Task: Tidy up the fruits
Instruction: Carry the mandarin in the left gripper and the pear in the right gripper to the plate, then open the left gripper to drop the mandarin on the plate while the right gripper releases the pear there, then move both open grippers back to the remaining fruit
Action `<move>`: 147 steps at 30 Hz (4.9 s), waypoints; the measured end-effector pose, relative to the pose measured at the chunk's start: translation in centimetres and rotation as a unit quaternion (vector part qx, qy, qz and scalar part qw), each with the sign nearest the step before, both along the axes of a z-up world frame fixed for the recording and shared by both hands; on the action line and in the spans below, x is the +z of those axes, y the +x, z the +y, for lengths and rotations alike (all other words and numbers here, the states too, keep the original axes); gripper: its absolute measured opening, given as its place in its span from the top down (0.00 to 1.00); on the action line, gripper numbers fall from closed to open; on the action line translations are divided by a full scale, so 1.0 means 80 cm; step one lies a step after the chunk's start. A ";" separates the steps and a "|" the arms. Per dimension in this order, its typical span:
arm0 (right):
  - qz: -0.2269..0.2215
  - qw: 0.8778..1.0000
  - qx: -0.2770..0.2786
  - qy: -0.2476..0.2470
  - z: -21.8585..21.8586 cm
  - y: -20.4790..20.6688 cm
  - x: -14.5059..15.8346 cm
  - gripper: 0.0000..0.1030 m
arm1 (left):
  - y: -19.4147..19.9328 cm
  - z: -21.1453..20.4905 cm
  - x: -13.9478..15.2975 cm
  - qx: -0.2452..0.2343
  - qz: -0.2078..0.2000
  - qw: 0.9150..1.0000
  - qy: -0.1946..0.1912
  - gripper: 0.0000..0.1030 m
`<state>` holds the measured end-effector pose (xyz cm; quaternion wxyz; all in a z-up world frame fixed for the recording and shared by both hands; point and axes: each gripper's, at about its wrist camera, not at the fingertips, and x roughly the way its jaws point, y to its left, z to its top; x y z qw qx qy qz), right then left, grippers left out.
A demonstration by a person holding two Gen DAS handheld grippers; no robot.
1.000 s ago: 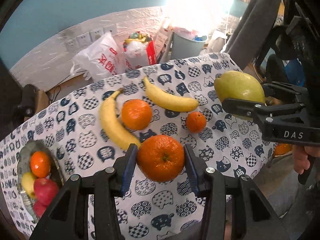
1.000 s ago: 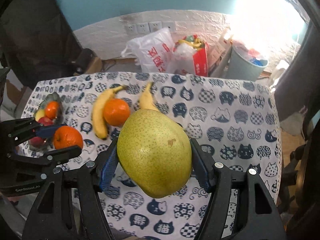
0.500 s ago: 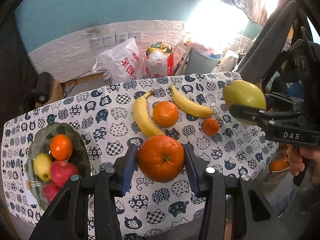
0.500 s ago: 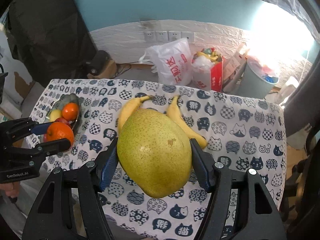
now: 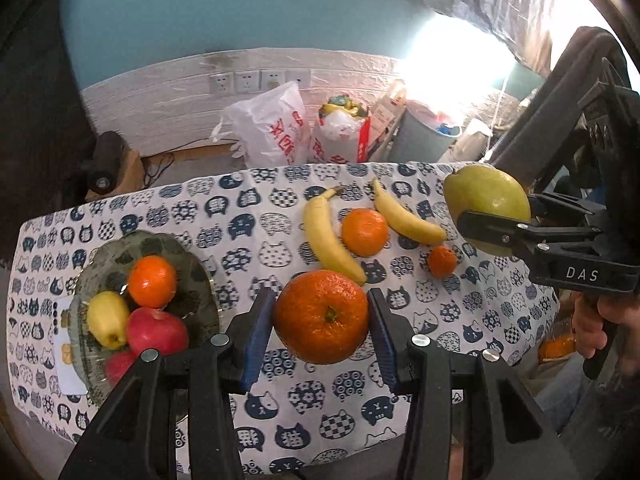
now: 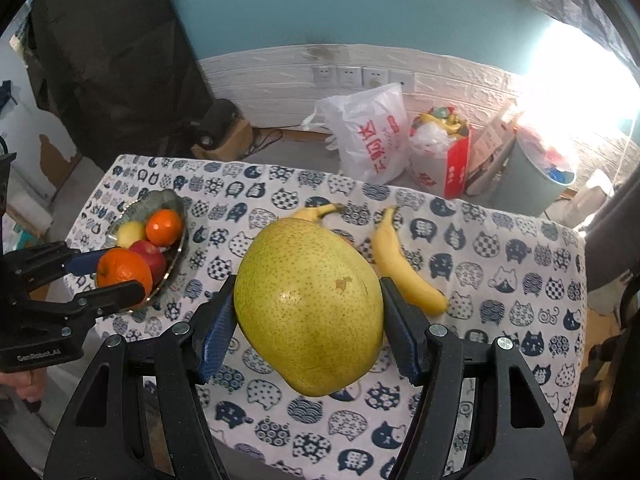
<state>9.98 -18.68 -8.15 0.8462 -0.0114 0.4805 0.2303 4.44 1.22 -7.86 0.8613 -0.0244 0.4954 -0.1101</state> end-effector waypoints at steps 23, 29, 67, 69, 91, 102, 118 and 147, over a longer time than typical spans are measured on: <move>0.037 0.995 0.091 0.013 0.181 0.031 -0.022 0.35 | -0.028 0.161 -0.035 0.118 0.011 0.993 -0.006 0.54; 0.053 0.992 0.113 0.003 0.230 0.038 -0.047 0.35 | -0.033 0.200 -0.054 0.141 0.021 0.990 -0.002 0.54; 0.067 0.986 0.151 -0.018 0.322 0.034 -0.084 0.27 | -0.039 0.288 -0.101 0.221 0.063 0.973 0.002 0.39; 0.062 0.986 0.151 -0.018 0.321 0.032 -0.078 0.26 | -0.039 0.285 -0.102 0.218 0.067 0.974 0.007 0.38; 0.013 0.993 0.119 -0.016 0.260 0.018 -0.021 0.22 | -0.041 0.227 -0.052 0.181 0.036 0.983 0.013 0.25; -0.018 0.994 0.106 -0.007 0.221 0.003 0.014 0.22 | -0.036 0.182 -0.028 0.149 0.016 0.988 0.033 0.22; -0.014 0.999 0.048 -0.009 0.115 0.007 0.016 0.22 | -0.007 0.091 -0.013 0.080 0.012 0.996 0.034 0.22; 0.006 0.997 -0.067 -0.028 -0.062 0.015 -0.024 0.22 | 0.047 -0.064 -0.034 -0.032 0.022 0.997 0.068 0.22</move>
